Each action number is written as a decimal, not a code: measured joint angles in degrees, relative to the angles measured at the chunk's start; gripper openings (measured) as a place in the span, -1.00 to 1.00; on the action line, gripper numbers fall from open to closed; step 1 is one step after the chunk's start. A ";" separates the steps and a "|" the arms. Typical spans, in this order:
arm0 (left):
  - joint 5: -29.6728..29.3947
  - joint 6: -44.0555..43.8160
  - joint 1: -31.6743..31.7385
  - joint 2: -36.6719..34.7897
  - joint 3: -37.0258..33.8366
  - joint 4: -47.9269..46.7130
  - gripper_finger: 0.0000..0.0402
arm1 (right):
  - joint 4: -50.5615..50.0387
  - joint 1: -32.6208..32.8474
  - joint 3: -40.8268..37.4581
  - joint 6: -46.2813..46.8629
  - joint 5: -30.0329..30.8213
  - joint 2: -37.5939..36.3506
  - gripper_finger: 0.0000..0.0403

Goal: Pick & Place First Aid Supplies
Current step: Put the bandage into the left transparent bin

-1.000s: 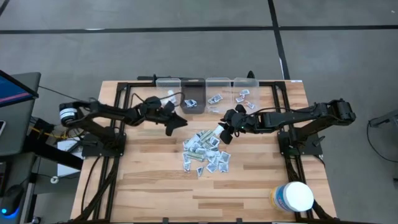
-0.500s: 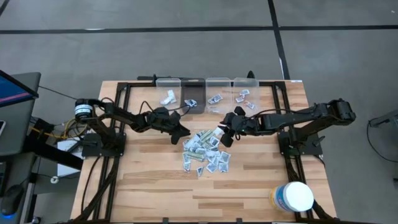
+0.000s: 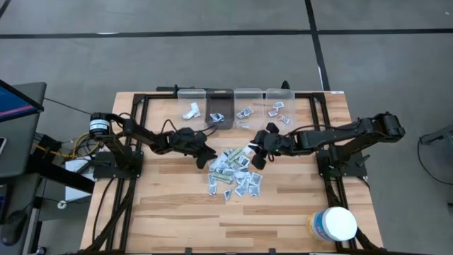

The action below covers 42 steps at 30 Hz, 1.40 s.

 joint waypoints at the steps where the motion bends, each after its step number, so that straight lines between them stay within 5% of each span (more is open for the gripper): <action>1: 0.07 0.00 -0.29 0.00 0.00 -0.06 -0.23 | -0.01 0.12 0.00 0.00 -0.02 0.00 -0.57; 42: -9.31 12.48 -6.13 -0.02 0.00 -2.66 -0.26 | 0.07 2.18 0.00 0.17 0.16 0.00 -0.57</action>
